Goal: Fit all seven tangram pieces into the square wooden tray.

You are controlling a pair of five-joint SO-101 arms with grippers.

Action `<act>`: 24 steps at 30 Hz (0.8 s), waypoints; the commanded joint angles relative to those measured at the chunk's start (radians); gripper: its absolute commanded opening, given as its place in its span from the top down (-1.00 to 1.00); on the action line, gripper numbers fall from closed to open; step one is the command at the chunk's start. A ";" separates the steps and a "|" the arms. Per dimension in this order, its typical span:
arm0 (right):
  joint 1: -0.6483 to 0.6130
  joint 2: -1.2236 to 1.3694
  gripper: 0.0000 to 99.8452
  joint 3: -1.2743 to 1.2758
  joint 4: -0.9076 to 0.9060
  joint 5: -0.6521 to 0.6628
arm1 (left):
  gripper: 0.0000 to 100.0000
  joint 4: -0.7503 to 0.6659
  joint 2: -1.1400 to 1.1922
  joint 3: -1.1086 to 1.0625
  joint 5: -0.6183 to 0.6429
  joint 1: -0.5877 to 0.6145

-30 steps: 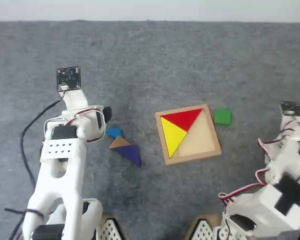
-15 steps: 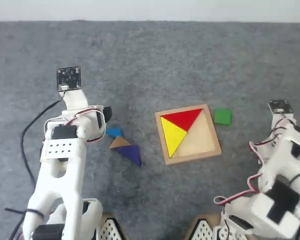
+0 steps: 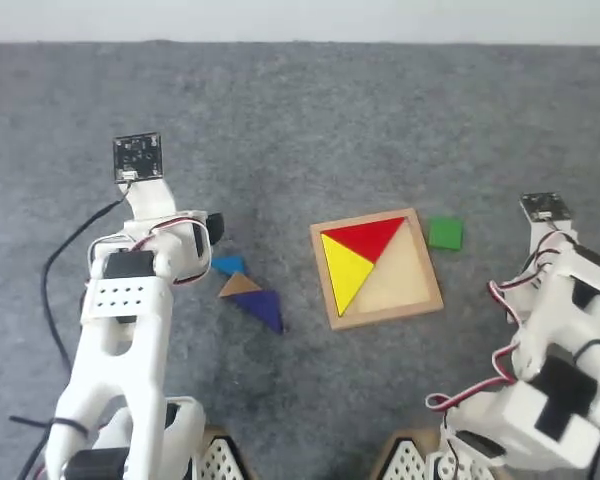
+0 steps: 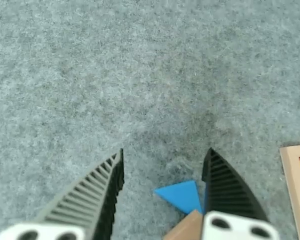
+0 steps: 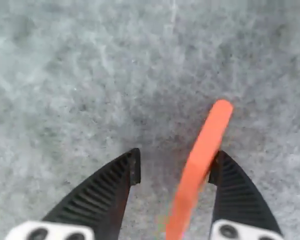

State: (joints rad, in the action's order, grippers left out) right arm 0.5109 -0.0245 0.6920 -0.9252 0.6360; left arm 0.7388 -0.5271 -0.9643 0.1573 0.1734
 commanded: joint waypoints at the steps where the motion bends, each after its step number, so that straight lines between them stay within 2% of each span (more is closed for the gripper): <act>1: 0.012 0.016 0.55 -0.015 0.022 0.014 | 0.50 -0.015 -0.003 0.007 -0.003 0.002; 13: 0.004 -0.104 0.55 -0.009 -0.021 0.009 | 0.50 -0.017 -0.003 0.007 -0.003 0.002; 24: -0.008 0.051 0.55 -0.015 0.025 0.015 | 0.50 -0.015 -0.003 0.007 -0.003 0.005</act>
State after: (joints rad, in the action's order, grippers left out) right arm 0.5094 0.0046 0.6920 -0.9237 0.6391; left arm 0.7388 -0.5271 -0.9643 0.1573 0.1734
